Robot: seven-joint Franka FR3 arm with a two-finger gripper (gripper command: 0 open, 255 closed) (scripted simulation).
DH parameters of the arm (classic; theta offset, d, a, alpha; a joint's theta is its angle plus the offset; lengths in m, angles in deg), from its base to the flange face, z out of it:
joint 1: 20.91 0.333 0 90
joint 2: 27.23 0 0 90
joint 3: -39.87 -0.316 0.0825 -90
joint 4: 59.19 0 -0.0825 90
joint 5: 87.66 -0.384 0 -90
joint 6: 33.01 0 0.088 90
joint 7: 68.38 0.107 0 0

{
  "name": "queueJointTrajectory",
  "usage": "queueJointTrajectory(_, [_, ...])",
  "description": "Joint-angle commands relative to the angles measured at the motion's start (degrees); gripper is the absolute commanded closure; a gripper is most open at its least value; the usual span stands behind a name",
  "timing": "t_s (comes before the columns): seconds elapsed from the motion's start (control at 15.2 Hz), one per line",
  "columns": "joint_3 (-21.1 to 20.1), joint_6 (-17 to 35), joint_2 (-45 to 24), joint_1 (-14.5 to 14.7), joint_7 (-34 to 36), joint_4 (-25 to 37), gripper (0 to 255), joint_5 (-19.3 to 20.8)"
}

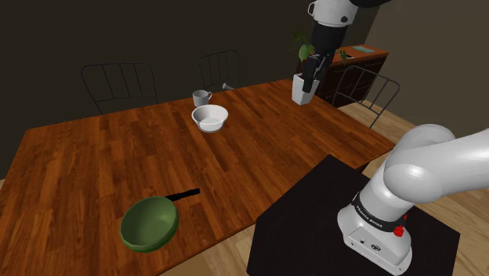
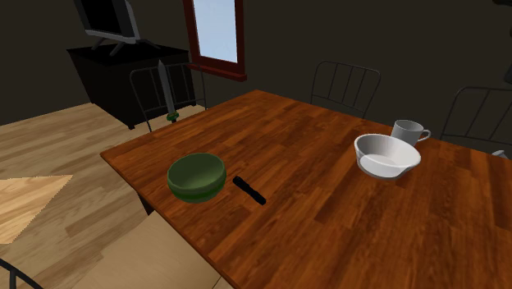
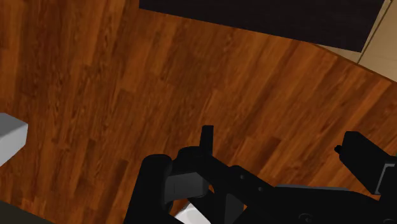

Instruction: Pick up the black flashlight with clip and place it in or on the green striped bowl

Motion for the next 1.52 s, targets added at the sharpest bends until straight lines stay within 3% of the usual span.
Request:
queueJointTrajectory(0.0, [0.00, 0.00, 0.00, 0.00, 0.00, 0.00, 0, 0.00])
queueJointTrajectory(0.73, [-2.86, 19.92, -18.94, 5.11, -5.56, -1.27, 0, -1.24])
queueJointTrajectory(1.45, [-6.89, 35.41, -41.14, 8.99, -9.86, 5.04, 0, 0.08])
